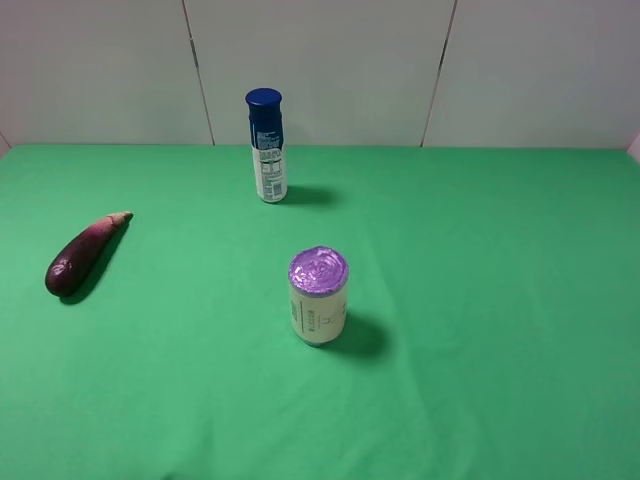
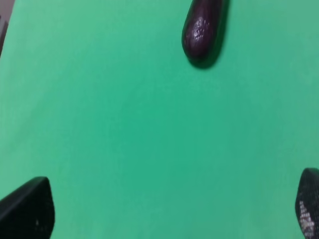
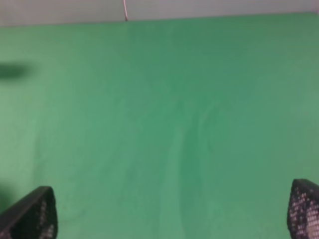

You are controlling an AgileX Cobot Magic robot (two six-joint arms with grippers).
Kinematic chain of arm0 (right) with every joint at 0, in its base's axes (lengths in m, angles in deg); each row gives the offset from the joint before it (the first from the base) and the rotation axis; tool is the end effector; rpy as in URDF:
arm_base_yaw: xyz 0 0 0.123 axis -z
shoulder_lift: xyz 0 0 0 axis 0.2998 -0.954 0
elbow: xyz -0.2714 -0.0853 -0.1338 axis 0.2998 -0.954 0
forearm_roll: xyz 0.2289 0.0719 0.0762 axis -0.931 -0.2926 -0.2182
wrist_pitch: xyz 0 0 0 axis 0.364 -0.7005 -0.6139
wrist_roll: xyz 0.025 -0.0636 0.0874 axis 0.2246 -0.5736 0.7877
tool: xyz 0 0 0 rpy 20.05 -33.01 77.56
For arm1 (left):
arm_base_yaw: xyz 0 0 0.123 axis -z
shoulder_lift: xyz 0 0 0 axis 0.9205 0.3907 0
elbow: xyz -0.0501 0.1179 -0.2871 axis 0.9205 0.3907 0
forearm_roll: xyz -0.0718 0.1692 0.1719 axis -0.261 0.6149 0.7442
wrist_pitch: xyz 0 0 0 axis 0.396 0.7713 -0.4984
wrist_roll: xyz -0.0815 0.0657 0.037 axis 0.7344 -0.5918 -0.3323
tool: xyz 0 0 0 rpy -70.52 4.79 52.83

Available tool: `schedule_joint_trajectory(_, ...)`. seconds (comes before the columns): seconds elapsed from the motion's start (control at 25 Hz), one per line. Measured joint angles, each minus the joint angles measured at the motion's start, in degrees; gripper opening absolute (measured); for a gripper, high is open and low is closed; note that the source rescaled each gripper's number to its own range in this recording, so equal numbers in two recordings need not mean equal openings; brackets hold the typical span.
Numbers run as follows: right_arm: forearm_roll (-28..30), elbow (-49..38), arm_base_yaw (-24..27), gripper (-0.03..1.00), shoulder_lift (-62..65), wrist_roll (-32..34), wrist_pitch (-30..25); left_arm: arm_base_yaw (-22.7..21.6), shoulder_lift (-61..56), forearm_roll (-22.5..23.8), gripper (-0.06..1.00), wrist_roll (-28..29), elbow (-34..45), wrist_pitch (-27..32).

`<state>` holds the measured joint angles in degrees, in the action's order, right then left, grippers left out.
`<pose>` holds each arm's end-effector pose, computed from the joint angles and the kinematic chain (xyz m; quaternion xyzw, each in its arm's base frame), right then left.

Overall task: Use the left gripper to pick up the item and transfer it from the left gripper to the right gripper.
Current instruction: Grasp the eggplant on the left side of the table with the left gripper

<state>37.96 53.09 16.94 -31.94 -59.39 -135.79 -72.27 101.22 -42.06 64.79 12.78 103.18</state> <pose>-0.0149 0.0015 0.2718 -0.0186 0.8401 0.0018 0.5422 0.0470 0.0153 0.3196 -0.0534 0.9328 0.0652 0.3505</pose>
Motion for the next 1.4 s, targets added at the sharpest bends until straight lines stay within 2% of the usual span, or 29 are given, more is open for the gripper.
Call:
schedule_joint_trajectory(0.4,0.00,0.00,0.00,1.00,0.00,0.00,0.00,3.89,18.89,4.38,1.00,0.00,-3.88,-4.51)
schedule_joint_trajectory(1.4,0.00,0.00,0.00,1.00,0.00,0.00,0.00,3.89,58.89,4.51,1.00,0.05,-4.54,-31.09)
